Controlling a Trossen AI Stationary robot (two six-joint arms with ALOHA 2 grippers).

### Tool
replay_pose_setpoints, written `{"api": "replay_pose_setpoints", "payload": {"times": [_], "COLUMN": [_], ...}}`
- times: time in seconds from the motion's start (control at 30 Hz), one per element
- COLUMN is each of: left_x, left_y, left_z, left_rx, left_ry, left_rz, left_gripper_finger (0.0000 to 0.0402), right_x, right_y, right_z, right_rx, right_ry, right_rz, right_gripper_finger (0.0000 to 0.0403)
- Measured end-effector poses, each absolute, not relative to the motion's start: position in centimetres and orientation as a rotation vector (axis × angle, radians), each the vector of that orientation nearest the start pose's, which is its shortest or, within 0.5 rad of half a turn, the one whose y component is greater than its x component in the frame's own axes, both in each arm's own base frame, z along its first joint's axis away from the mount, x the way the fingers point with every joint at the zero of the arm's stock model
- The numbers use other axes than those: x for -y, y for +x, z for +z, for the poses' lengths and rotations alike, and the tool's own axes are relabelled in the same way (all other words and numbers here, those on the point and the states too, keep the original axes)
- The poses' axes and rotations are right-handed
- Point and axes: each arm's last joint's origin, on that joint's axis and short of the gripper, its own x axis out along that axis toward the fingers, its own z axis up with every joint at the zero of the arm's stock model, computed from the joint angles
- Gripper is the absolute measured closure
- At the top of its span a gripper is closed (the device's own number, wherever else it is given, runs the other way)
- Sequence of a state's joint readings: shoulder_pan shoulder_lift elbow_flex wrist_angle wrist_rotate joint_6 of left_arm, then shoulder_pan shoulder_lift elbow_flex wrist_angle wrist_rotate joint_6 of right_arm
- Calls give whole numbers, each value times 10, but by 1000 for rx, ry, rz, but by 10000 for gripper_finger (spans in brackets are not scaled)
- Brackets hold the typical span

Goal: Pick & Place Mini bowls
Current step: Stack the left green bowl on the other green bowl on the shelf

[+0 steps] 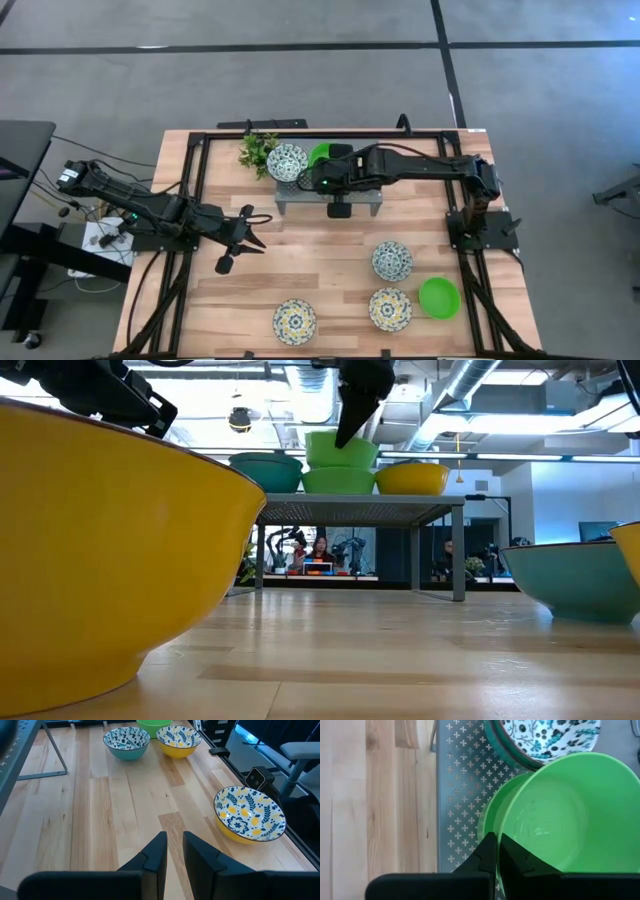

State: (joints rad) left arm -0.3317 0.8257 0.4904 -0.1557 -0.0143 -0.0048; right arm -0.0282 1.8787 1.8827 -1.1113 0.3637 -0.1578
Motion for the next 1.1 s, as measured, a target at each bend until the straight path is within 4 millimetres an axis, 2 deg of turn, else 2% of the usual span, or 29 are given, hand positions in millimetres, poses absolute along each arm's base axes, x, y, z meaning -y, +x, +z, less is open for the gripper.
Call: {"api": "replay_pose_setpoints", "payload": {"times": [0.5,0.9,1.1], "left_x": [57,57,57], "left_y": [168,168,168], "left_z": [228,228,228], "left_rx": [-486,-486,-486], "left_ry": [80,80,80], "left_rz": [-310,-310,-310], "left_gripper_finger": [339,339,339], "right_x": [27,27,29], "right_y": [403,401,399], "right_z": [304,307,310], "right_rx": [-1201,-1199,-1209], "right_ry": [-378,-383,-421], "right_rz": [-230,-234,-289], "right_gripper_finger": [392,335,323]}}
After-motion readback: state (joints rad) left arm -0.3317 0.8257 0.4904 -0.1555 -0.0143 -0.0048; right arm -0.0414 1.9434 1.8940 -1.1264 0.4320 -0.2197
